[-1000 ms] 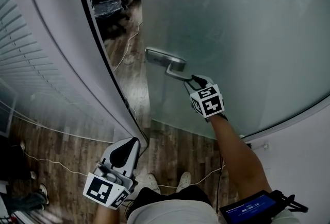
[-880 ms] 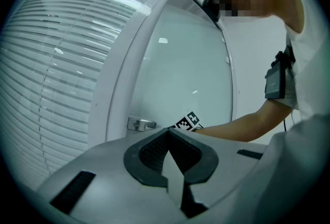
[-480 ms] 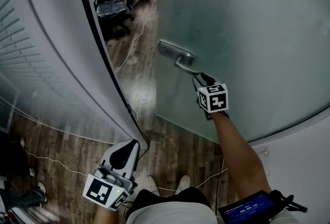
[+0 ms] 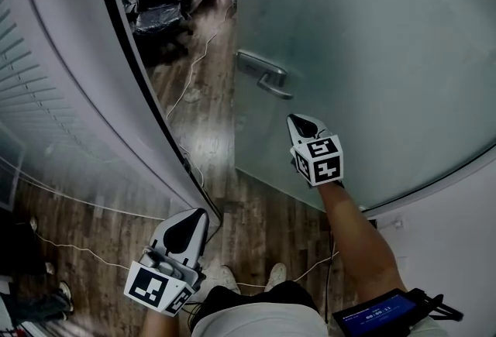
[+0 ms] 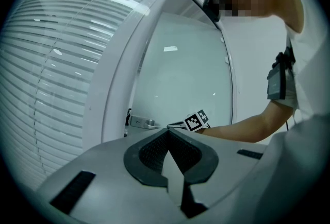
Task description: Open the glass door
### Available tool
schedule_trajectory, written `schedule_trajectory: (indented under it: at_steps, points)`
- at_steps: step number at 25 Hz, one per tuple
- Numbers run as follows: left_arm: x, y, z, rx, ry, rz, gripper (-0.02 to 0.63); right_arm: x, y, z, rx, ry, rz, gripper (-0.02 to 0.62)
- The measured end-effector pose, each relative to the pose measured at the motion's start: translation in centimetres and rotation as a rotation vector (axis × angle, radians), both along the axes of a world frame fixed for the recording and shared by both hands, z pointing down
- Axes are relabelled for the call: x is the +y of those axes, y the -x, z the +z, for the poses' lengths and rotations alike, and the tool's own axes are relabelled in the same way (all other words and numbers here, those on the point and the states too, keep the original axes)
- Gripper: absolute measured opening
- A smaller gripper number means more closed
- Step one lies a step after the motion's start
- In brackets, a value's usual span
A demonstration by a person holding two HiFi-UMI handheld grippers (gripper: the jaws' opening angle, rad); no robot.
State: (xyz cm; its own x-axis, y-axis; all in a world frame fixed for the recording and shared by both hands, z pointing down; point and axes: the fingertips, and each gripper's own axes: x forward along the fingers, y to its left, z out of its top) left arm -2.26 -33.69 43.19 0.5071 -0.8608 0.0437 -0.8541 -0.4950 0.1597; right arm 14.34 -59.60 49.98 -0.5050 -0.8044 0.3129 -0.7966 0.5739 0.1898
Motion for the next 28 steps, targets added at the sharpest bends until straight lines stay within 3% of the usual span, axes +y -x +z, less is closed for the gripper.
schedule_trajectory:
  at_steps: [5,12,19,25,28]
  points:
    - [0.3,0.2,-1.6,0.004,-0.013,0.013,-0.002,3.7,-0.7,-3.9,-0.067,-0.047,-0.002,0.002]
    - [2.6,2.0,-1.1,0.010,-0.052,0.075,-0.002,14.2,-1.3,-7.3,-0.186,-0.118,0.038,0.002]
    - [3.1,1.4,-2.9,0.009,-0.055,0.146,0.000,22.3,-3.6,-12.9,-0.228,-0.203,0.098,0.002]
    - [5.9,-1.3,-0.3,-0.008,-0.064,0.155,-0.002,28.2,-5.9,-10.1,-0.270,-0.221,0.085,0.002]
    - [6.6,-2.0,-1.7,-0.014,-0.074,0.147,-0.001,29.6,-6.1,-11.2,-0.275,-0.233,0.061,0.002]
